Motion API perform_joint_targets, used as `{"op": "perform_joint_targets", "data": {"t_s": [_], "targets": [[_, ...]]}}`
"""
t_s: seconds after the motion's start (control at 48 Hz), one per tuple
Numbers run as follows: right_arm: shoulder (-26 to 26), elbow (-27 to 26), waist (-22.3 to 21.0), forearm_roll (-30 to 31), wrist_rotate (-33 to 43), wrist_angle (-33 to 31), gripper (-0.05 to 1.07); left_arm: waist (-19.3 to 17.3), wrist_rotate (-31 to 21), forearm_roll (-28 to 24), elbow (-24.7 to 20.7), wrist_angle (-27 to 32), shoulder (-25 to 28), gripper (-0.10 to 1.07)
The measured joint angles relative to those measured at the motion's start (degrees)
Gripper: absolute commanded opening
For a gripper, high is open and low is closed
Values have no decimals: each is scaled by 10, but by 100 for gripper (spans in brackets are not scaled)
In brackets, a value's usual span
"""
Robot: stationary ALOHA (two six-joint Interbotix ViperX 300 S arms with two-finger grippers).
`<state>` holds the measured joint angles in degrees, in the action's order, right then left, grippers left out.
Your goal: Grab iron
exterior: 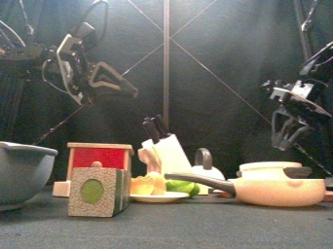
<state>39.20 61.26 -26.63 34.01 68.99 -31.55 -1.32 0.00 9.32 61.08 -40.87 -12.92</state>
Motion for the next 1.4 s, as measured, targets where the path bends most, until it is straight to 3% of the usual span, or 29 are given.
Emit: {"op": "perform_joint_targets", "data": {"t_s": [0.292, 0.521, 0.667, 0.854, 1.104, 1.396], "targets": [[-26, -6, -107, 4, 3, 37, 71, -15, 0, 0, 0, 0, 0, 50], [-106, -17, -134, 16, -4, 109, 72, -19, 0, 1, 1, -2, 0, 50], [-153, -36, -141, 34, -4, 101, 76, -18, -2, 0, 6, -2, 0, 50], [-165, -43, -142, 47, -4, 76, 83, -18, -2, 0, 8, -2, 0, 50], [-182, -43, -142, 48, -2, 78, 82, -19, -1, 1, 8, -2, -1, 50], [-247, -56, -143, 53, -5, 103, 78, -19, -1, 0, 13, -2, -1, 50]]}}
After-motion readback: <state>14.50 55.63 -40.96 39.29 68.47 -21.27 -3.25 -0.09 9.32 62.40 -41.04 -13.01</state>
